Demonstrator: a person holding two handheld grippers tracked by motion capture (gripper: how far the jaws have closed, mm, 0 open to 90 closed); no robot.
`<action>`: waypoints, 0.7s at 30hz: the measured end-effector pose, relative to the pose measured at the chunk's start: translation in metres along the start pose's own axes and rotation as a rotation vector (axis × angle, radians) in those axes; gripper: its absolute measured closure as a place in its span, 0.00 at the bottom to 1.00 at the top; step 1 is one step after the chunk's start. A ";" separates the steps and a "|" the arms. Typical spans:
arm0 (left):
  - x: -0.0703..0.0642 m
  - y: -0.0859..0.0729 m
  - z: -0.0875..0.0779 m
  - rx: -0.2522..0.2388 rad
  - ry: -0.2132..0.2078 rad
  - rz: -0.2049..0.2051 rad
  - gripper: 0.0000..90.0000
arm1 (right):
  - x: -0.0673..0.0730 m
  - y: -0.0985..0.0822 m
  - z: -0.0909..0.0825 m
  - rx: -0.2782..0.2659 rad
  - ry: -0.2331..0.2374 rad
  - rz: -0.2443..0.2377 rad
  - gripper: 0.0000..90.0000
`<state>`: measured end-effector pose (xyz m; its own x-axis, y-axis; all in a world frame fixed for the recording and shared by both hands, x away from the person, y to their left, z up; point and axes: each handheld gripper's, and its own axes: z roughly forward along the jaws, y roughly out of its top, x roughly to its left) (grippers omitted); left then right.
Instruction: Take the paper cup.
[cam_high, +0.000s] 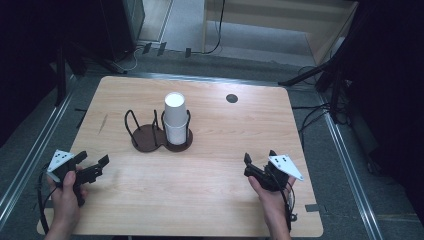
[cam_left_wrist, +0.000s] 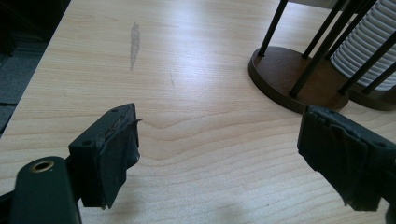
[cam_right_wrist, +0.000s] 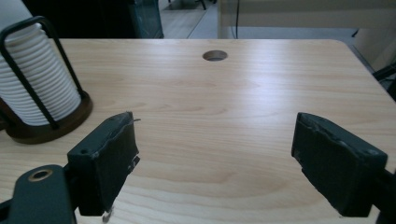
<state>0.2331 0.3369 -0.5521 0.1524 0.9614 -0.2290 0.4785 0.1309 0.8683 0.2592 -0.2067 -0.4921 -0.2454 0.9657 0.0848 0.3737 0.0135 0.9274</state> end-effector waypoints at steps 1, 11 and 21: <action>0.000 0.000 0.000 0.000 -0.001 -0.001 0.15 | 0.006 0.002 0.004 -0.001 0.007 -0.007 0.16; 0.000 0.001 0.001 0.004 0.005 -0.001 0.15 | 0.040 0.022 0.033 0.002 0.048 -0.009 0.16; -0.001 0.001 0.001 0.004 0.008 0.001 0.15 | 0.068 0.044 0.047 -0.009 0.095 -0.033 0.16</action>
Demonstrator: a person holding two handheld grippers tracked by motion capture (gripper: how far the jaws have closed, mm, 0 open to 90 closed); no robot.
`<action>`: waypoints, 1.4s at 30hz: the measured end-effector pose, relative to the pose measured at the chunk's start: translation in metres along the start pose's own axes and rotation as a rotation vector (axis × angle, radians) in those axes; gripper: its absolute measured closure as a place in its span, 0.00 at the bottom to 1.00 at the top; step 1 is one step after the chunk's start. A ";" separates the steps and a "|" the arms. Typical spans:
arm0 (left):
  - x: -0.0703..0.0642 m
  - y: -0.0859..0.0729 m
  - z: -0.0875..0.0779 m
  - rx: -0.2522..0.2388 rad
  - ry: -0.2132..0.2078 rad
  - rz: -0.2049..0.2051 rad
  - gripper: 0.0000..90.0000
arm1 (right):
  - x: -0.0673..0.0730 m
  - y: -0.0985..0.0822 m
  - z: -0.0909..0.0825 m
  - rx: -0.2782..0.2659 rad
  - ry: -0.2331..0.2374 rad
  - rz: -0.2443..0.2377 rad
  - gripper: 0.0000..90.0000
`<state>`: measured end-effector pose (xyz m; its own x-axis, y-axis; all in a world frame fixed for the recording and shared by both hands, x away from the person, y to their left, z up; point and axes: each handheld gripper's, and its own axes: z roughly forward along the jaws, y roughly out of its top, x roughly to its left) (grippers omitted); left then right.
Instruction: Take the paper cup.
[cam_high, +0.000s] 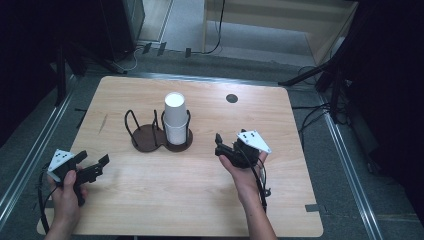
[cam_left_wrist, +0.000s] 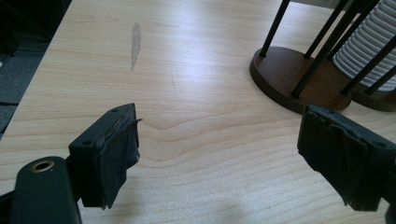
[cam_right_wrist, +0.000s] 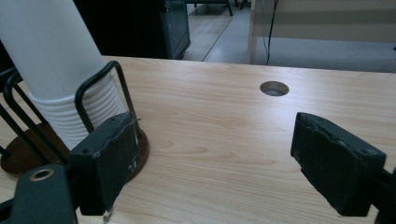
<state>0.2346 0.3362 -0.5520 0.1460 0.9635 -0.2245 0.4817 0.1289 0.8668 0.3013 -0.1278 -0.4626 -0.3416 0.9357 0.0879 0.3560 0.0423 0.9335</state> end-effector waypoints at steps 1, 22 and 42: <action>0.000 0.000 0.000 0.003 0.000 0.002 0.15 | 0.004 0.002 0.003 0.000 0.009 0.001 0.16; 0.000 0.000 0.001 0.000 -0.005 -0.001 0.15 | 0.053 0.021 0.028 -0.007 0.114 -0.038 0.16; 0.002 0.001 0.001 0.005 -0.013 -0.009 0.15 | 0.099 0.039 0.070 0.021 0.188 -0.078 0.16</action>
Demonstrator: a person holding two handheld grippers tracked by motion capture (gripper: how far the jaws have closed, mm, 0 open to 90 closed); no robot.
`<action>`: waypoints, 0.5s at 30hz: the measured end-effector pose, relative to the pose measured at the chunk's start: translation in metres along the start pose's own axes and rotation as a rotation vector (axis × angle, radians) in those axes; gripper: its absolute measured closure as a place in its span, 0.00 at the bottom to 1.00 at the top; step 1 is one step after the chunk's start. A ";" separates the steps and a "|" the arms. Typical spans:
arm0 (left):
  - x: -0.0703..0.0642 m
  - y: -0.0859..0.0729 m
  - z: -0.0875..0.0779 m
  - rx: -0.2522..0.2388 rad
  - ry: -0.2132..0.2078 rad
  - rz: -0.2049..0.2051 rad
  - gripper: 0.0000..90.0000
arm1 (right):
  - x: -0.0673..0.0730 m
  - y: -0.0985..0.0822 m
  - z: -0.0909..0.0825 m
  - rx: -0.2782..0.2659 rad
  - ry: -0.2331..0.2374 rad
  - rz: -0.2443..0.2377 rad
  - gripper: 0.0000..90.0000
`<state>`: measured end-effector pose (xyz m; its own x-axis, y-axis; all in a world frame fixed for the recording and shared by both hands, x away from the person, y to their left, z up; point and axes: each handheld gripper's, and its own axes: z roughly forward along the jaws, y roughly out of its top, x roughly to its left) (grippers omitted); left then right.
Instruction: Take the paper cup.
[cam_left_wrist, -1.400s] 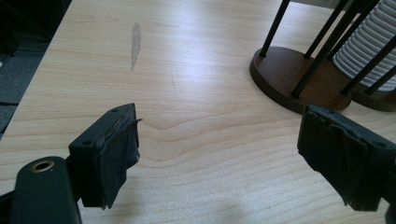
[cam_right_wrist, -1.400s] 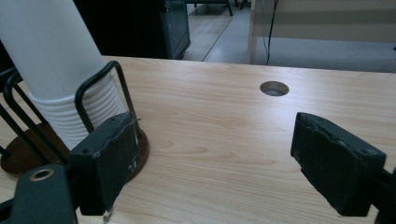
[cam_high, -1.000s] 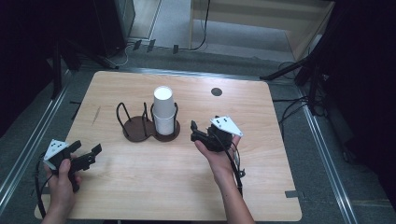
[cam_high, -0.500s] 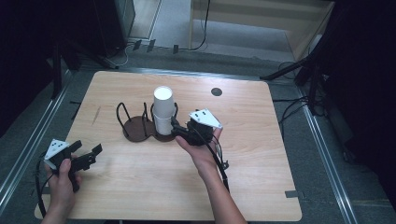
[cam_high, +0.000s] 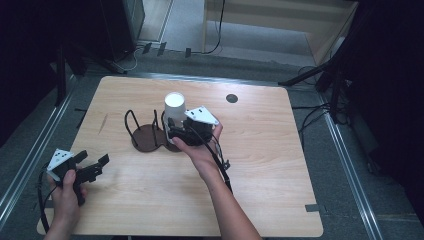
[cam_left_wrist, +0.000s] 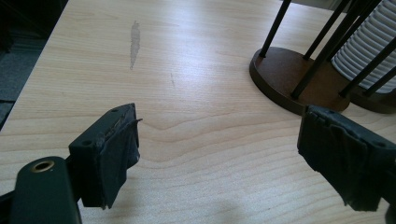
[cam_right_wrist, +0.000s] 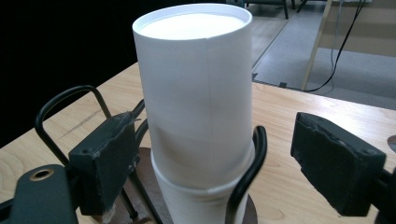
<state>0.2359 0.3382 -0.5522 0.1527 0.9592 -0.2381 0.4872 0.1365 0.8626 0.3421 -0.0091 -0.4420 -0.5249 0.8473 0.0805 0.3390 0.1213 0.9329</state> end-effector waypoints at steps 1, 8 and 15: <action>0.000 0.000 0.000 0.000 0.000 0.002 0.15 | 0.001 0.002 0.005 0.004 0.002 -0.002 0.16; 0.000 0.000 0.000 0.003 -0.001 0.001 0.15 | 0.004 0.006 0.014 0.017 0.009 -0.013 0.17; 0.000 0.000 0.001 0.003 -0.001 -0.001 0.15 | 0.006 0.007 0.027 0.037 0.007 -0.009 0.19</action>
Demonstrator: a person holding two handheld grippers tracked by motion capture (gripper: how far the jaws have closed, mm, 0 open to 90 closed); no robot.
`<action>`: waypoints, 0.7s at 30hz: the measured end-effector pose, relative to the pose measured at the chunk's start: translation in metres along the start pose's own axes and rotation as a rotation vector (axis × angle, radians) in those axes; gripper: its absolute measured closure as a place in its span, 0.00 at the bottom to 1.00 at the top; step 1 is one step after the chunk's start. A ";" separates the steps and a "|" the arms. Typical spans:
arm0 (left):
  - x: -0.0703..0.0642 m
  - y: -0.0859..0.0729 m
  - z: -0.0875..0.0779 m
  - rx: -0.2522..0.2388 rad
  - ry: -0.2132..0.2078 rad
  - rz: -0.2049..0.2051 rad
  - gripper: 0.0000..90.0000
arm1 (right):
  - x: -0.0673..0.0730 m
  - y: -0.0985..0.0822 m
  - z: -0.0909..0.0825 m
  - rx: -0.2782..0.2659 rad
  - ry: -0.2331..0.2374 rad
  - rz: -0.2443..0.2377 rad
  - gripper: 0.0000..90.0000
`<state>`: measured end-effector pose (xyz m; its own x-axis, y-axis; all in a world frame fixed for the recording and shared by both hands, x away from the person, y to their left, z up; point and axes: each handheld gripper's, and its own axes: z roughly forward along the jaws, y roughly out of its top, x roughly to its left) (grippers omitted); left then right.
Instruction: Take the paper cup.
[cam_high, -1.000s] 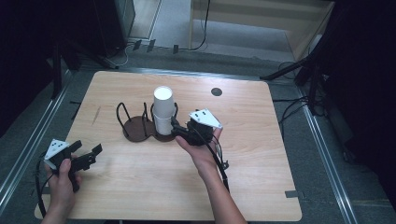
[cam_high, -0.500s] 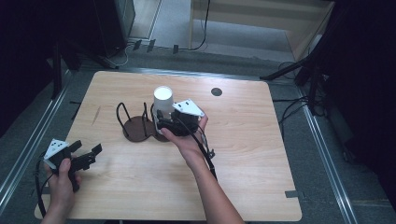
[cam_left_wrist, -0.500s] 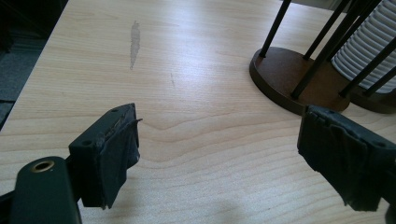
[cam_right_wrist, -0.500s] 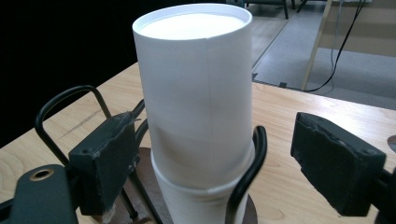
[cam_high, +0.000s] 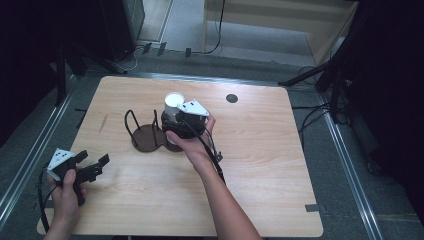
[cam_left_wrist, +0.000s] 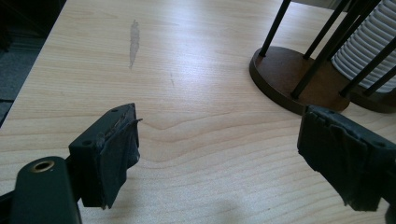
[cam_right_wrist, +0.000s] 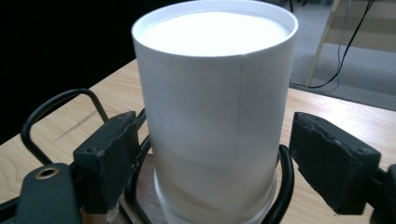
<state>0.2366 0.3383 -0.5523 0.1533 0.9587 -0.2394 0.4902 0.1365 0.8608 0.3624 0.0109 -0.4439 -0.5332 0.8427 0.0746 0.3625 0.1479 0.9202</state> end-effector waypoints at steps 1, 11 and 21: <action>0.000 0.000 0.000 0.000 0.000 0.000 0.15 | 0.000 0.000 0.000 0.000 0.000 0.000 0.19; 0.000 0.000 0.000 -0.001 -0.001 0.000 0.15 | -0.002 0.000 0.015 0.021 -0.008 0.046 0.21; 0.000 0.000 0.001 0.001 -0.001 0.001 0.15 | 0.003 -0.002 0.017 0.008 -0.029 0.020 0.27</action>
<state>0.2371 0.3378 -0.5524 0.1544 0.9586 -0.2393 0.4907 0.1359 0.8607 0.3734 0.0217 -0.4524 -0.5036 0.8601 0.0821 0.3789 0.1345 0.9156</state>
